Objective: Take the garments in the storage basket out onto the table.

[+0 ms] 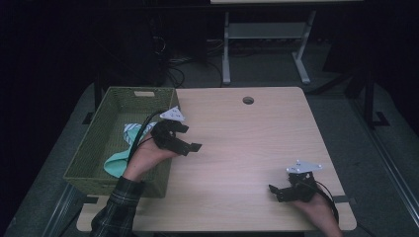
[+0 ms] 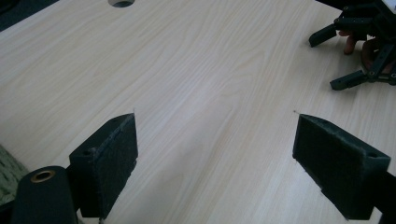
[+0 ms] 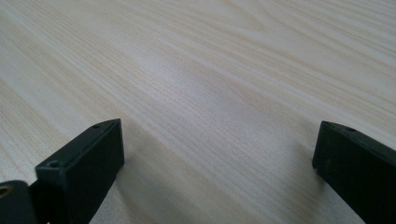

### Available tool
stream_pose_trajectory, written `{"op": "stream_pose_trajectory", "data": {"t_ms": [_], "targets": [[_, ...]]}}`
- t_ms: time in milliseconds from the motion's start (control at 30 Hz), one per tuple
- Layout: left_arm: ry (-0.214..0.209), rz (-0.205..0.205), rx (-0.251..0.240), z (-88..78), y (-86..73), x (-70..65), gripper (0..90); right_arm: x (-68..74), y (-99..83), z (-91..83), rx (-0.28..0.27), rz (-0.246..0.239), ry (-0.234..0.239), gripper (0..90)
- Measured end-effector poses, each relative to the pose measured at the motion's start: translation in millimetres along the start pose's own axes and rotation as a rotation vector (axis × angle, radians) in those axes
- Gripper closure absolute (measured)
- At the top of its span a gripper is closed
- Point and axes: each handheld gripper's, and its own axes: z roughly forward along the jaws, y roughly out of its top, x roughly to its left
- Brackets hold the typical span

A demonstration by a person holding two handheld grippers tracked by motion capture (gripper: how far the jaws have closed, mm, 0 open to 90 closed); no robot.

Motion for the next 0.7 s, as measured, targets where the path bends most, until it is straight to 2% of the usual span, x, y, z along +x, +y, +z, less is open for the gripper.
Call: {"op": "stream_pose_trajectory", "data": {"t_ms": [167,200,367,400,433,700], "targets": [[0.009,0.0,-0.005,-5.4,-2.1,3.8,13.7,0.0,0.0,0.0,0.0,0.0,0.0,1.5],[0.016,-0.016,-0.009,-7.3,-2.9,4.9,13.7,0.0,0.0,0.0,0.0,0.0,0.0,1.5],[0.034,-0.013,-0.01,-14.4,-5.8,12.5,13.9,0.0,0.0,0.0,0.0,0.0,0.0,1.5],[0.037,-0.026,-0.015,-15.5,-6.5,12.9,13.9,-0.1,0.0,0.0,0.0,-0.001,0.0,1.6],[0.042,-0.019,-0.013,-17.2,-7.0,14.7,13.9,0.0,0.0,0.0,0.0,0.001,0.0,1.5],[0.065,-0.053,-0.027,-26.7,-11.9,21.1,14.1,0.0,0.0,0.0,0.0,0.0,0.0,1.5]]}}
